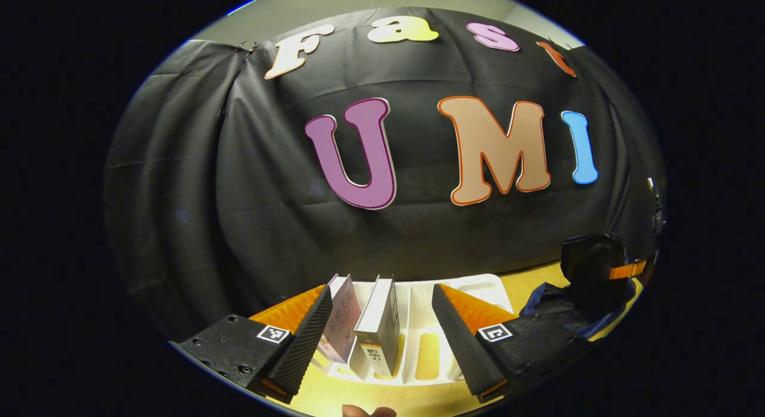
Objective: Open the schoolbag, grab two books from the bookshelf and put them into the schoolbag.
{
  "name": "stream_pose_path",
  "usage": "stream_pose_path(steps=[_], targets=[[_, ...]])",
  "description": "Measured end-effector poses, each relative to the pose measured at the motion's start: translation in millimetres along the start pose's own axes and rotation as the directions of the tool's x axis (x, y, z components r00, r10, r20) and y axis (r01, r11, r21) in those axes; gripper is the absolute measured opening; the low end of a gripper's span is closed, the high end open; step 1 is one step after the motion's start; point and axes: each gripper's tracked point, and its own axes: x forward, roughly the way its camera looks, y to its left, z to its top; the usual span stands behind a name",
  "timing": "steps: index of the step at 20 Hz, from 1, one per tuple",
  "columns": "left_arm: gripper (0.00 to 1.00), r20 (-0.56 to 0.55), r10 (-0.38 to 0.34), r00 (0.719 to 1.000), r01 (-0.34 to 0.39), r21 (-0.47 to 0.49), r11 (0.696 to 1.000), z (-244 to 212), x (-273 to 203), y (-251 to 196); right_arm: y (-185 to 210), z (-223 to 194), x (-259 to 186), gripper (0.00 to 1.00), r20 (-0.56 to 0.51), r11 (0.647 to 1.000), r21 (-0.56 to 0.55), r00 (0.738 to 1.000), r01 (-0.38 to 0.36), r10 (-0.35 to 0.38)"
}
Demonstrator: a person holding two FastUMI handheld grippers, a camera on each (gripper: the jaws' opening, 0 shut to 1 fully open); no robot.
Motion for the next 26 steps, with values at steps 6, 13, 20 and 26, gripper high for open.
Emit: stream_pose_path(steps=[6,13,20,26], targets=[[0.98,-0.141,-0.054,0.989,0.055,0.003,0.998,-22,40,1,-18,11,-8,0.03,0.039,0.98,0.194,0.998,0.037,-0.046],[0.96,-0.41,-0.085,0.908,0.106,0.03,0.994,-78,77,10,-19,8,-6,0.04,0.04,0.987,0.15,0.998,0.051,-0.057],[0.96,-0.601,-0.098,0.793,0.13,0.01,0.991,-119,92,9,-20,10,-8,0.03,0.046,0.983,0.176,0.997,0.055,-0.064],[0.86,-0.676,-0.07,0.734,0.134,0.043,0.99,-136,95,10,-21,8,-7,0.03,0.038,0.983,0.173,0.997,0.059,-0.067]])
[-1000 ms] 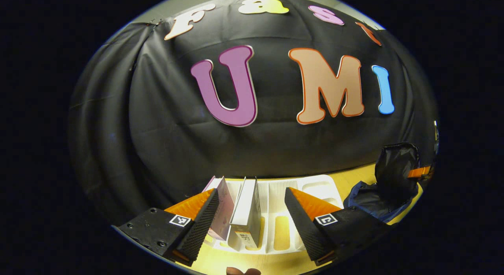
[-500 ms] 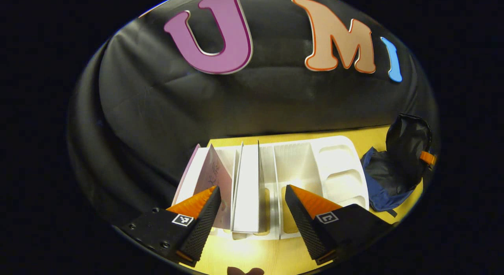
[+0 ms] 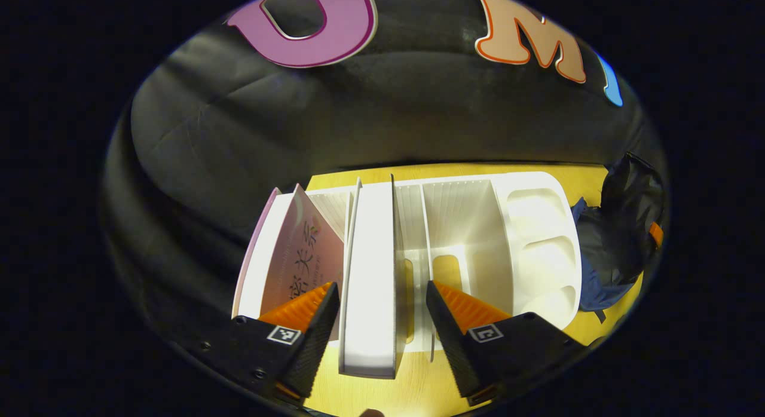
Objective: Open the schoolbag, grab two books from the bookshelf and put them into the schoolbag.
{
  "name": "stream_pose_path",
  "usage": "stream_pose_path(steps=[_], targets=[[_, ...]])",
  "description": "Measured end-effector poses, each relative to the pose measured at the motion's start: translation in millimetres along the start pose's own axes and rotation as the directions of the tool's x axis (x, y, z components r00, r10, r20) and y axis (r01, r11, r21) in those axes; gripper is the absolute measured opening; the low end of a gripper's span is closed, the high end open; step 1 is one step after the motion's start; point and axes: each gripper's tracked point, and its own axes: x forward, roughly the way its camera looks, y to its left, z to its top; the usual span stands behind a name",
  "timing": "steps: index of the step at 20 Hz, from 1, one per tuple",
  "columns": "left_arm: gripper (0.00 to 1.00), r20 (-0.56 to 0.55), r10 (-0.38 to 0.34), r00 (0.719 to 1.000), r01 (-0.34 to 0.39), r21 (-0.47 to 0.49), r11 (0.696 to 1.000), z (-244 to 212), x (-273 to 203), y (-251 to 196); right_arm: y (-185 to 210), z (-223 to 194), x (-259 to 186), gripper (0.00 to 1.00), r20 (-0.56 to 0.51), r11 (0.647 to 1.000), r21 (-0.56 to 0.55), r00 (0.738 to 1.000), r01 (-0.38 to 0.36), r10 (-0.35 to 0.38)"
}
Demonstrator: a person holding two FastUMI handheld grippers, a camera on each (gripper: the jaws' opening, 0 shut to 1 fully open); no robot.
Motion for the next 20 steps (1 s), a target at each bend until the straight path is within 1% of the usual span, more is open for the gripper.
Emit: stream_pose_path(steps=[1,2,3,4,5,6,7,12,13,14,15,16,20], targets=[[0.76,-0.018,-0.003,1.0,0.003,0.001,1.0,-5,5,-2,0,0,1,0.03,-0.002,1.0,-0.005,1.0,0.001,-0.001],[0.64,-0.047,-0.024,0.999,0.024,0.0,1.0,-9,9,-5,0,0,0,0.03,-0.002,1.0,-0.008,1.0,0.0,0.0],[0.52,-0.076,-0.032,0.997,0.032,-0.001,0.999,-14,3,-7,0,0,1,0.03,-0.003,1.0,-0.01,1.0,0.001,-0.001],[0.4,-0.102,-0.054,0.993,0.056,0.021,0.998,-14,3,-13,0,-1,1,0.03,-0.003,1.0,-0.008,1.0,0.001,-0.001],[0.4,-0.126,-0.071,0.99,0.076,0.04,0.996,-17,4,-13,0,-1,1,0.04,-0.005,1.0,-0.005,1.0,0.001,-0.001],[0.4,-0.151,-0.074,0.986,0.084,0.058,0.995,-19,4,-11,0,-1,1,0.04,-0.006,1.0,-0.003,1.0,0.001,-0.001],[0.39,-0.154,-0.076,0.985,0.086,0.063,0.994,-19,3,-11,1,-1,1,0.04,-0.007,1.0,-0.001,1.0,0.001,-0.001],[0.38,-0.149,-0.059,0.987,0.066,0.041,0.997,-20,2,-6,0,-2,1,0.03,-0.002,1.0,0.007,1.0,0.003,-0.003],[0.38,-0.139,-0.058,0.989,0.064,0.035,0.997,-20,1,-5,-1,-1,1,0.03,0.0,1.0,0.009,1.0,0.004,-0.004],[0.36,-0.133,-0.05,0.99,0.055,0.037,0.998,-20,0,-2,-1,-1,1,0.04,0.002,1.0,0.009,1.0,0.006,-0.006],[0.38,-0.119,-0.037,0.992,0.043,0.043,0.998,-19,-3,5,-1,-1,1,0.03,0.003,1.0,0.01,1.0,0.007,-0.007],[0.38,-0.099,-0.035,0.995,0.04,0.044,0.998,-15,-7,9,-1,0,1,0.03,0.003,1.0,0.01,1.0,0.009,-0.009],[0.37,-0.011,-0.056,0.998,0.056,-0.002,0.998,-2,-26,17,-2,0,1,0.03,0.001,1.0,0.002,1.0,0.015,-0.015]])
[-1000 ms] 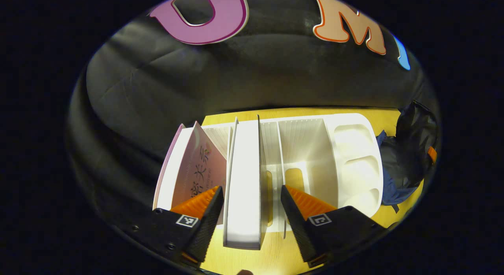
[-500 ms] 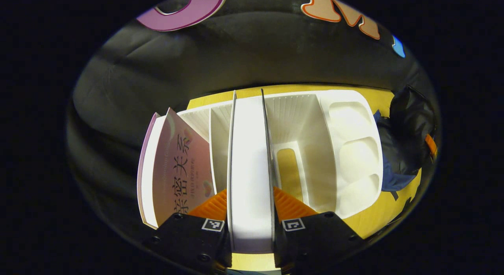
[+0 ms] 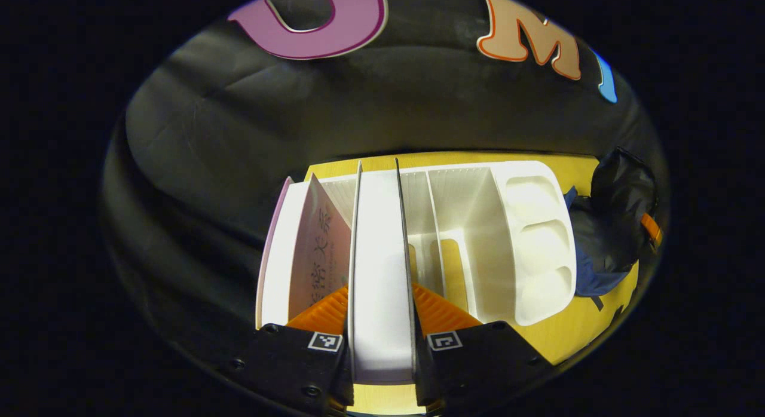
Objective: Open the schoolbag, grab two books from the bookshelf and put them into the schoolbag.
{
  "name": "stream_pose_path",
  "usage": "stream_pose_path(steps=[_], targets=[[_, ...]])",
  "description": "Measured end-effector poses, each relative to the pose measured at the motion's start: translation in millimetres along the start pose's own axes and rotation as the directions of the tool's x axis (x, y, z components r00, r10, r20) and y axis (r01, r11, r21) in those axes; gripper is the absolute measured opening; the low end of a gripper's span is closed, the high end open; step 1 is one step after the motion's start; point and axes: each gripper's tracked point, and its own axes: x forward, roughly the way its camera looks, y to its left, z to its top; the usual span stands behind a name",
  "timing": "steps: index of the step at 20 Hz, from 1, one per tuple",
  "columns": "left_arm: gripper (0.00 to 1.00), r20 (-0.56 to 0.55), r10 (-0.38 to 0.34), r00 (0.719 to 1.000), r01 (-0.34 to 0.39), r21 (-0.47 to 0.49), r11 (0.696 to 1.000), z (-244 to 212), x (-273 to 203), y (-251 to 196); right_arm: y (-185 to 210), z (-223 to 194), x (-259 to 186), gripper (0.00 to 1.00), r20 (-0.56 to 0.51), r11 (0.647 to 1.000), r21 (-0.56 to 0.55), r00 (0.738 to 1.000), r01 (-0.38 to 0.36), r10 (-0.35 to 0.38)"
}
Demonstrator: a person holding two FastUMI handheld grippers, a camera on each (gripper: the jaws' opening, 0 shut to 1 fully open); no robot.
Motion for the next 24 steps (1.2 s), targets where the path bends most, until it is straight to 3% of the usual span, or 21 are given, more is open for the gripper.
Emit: stream_pose_path(steps=[8,12,15,17,21,24], targets=[[0.34,0.121,-0.051,0.991,0.072,-0.173,0.982,32,-31,14,0,0,0,0.02,-0.002,1.0,-0.001,1.0,0.003,-0.003],[0.36,0.19,-0.074,0.979,0.129,-0.295,0.947,58,-56,29,0,1,0,0.03,-0.001,1.0,0.002,1.0,0.007,-0.007],[0.35,0.231,-0.104,0.967,0.19,-0.389,0.901,65,-63,43,0,2,0,0.03,0.001,1.0,0.002,1.0,0.008,-0.008],[0.35,0.275,-0.137,0.952,0.255,-0.456,0.853,73,-70,50,0,3,-1,0.03,0.002,1.0,0.002,1.0,0.008,-0.008],[0.35,0.417,-0.23,0.879,0.45,-0.568,0.69,106,-102,33,1,1,0,0.03,-0.001,1.0,0.007,1.0,0.008,-0.008],[0.35,0.473,-0.286,0.834,0.54,-0.588,0.603,116,-123,4,1,1,-1,0.03,-0.002,1.0,-0.005,1.0,0.0,0.0]])
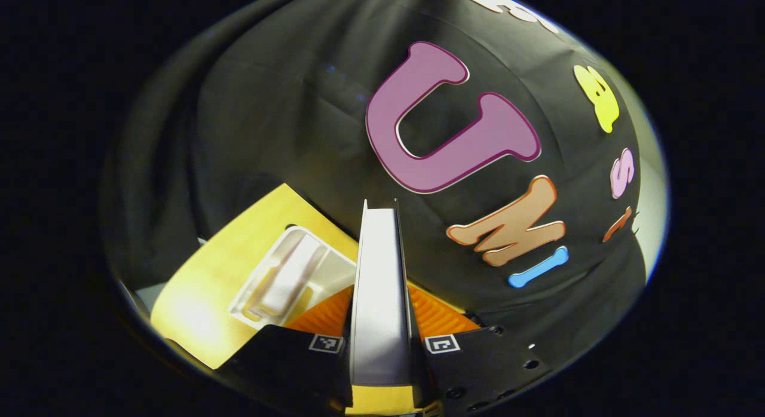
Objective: Open the schoolbag, grab two books from the bookshelf and put them into the schoolbag.
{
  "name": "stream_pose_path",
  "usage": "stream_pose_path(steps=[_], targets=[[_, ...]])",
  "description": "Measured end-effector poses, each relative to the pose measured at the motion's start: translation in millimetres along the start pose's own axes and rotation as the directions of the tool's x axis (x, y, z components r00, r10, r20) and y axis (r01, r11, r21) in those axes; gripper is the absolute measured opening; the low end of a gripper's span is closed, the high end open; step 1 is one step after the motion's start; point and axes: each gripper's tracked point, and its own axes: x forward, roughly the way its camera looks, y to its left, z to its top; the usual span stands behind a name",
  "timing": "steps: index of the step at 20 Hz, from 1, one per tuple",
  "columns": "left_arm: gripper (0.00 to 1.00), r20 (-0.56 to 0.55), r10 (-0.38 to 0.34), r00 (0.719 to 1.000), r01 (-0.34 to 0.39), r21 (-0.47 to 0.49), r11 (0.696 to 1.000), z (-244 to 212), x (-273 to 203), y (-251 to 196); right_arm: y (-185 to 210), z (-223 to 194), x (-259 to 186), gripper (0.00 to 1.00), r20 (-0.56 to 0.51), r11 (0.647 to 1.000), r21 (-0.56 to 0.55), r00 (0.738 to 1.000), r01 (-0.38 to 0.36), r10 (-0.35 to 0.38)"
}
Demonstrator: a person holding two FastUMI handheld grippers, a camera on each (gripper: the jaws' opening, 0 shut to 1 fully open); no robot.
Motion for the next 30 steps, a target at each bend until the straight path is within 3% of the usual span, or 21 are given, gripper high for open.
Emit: stream_pose_path(steps=[4,8,12,18,30], targets=[[0.35,-0.031,-0.124,0.992,0.12,-0.122,0.985,-36,28,-45,1,1,-1,0.02,0.0,1.0,-0.005,1.0,-0.008,0.008],[0.35,-0.066,-0.14,0.988,0.133,-0.1,0.986,-75,55,-69,1,4,-2,0.04,0.012,1.0,0.015,1.0,-0.011,0.011],[0.35,-0.108,-0.199,0.974,0.183,-0.148,0.972,-118,91,-107,1,6,-3,0.03,0.012,0.999,0.029,1.0,-0.015,0.014],[0.35,-0.212,-0.181,0.96,0.156,-0.13,0.979,-178,140,-135,2,16,-7,0.03,0.034,0.999,0.029,0.999,-0.03,0.029],[0.36,-0.326,-0.129,0.937,0.102,-0.099,0.99,-285,222,-144,-1,35,-20,0.03,0.075,0.991,0.114,0.995,-0.073,0.065]])
